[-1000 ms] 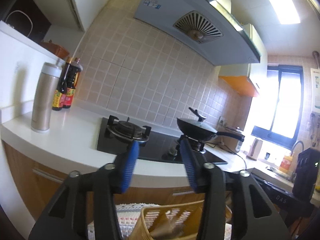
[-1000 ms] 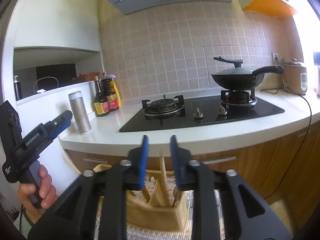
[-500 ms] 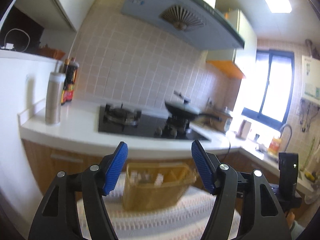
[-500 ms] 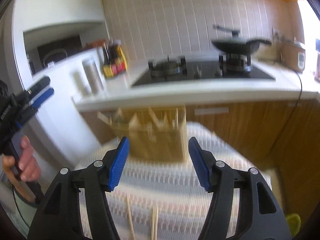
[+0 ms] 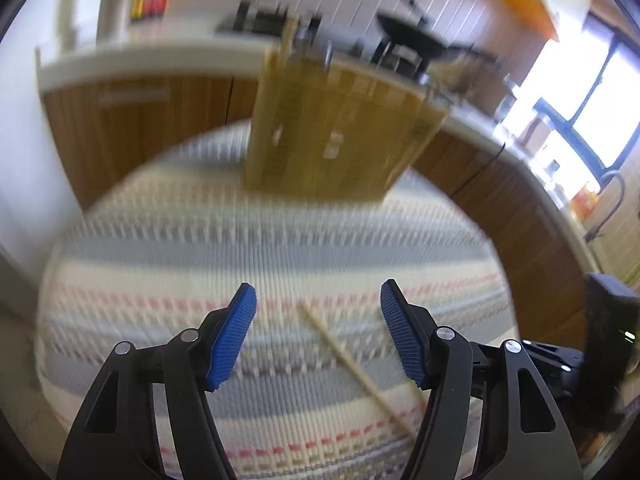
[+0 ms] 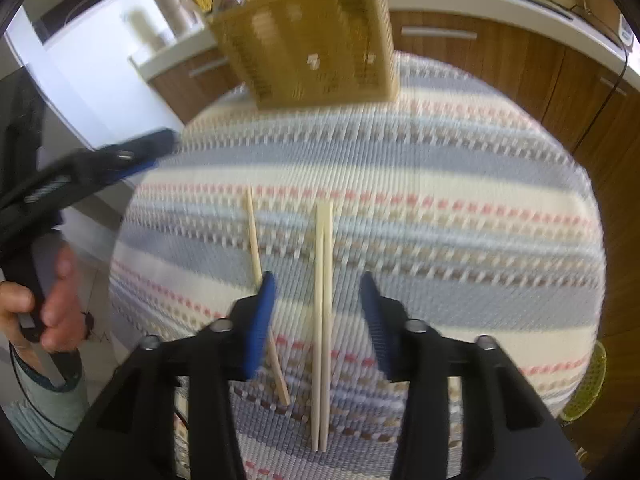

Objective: Organize utensils
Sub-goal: 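Grasp a pair of chopsticks with the right tool while the left tool grasps one chopstick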

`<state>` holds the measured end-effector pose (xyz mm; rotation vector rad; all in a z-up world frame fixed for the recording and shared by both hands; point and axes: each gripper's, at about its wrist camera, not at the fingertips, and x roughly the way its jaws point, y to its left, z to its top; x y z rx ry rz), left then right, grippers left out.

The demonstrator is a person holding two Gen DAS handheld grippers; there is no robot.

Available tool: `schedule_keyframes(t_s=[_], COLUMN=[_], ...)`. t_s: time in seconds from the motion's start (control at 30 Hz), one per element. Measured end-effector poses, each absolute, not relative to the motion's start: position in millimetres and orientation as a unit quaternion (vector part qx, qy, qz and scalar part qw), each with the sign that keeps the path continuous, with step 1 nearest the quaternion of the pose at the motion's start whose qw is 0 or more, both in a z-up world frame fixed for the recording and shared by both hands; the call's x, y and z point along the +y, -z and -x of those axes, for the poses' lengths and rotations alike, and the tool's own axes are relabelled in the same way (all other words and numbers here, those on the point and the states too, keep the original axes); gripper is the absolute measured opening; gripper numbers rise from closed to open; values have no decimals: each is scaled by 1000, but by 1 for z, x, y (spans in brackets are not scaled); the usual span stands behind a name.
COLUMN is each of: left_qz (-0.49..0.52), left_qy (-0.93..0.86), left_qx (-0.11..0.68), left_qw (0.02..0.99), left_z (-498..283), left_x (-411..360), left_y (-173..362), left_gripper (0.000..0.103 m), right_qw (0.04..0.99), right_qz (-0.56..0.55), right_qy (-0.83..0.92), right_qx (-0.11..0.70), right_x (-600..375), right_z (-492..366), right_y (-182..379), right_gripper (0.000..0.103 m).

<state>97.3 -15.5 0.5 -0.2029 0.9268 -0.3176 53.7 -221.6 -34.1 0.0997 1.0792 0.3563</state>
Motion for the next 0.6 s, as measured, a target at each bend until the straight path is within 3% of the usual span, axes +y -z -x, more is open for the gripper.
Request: schedule_keyframes(t_s=[0.17, 0.3, 0.5, 0.6], left_qz=[95, 77, -5, -55], left_qy=[133, 119, 95, 80], left_qx=[486, 490, 480, 464], left_qw=[858, 860, 872, 881], left_z=[-98, -93, -84, -79], left_x=[-29, -41, -83, -99], left_y=[44, 53, 56, 58], left_gripper=[52, 50, 46, 37], right_qw=[854, 860, 875, 877], right_qz=[-20, -12, 33, 14], right_qy=[-152, -133, -106, -99], right_qx=[497, 493, 472, 471], right_x=[-205, -205, -205, -215], right_z=[-29, -18, -4, -5], right_y=[58, 71, 70, 71], right_gripper=[34, 29, 11, 10])
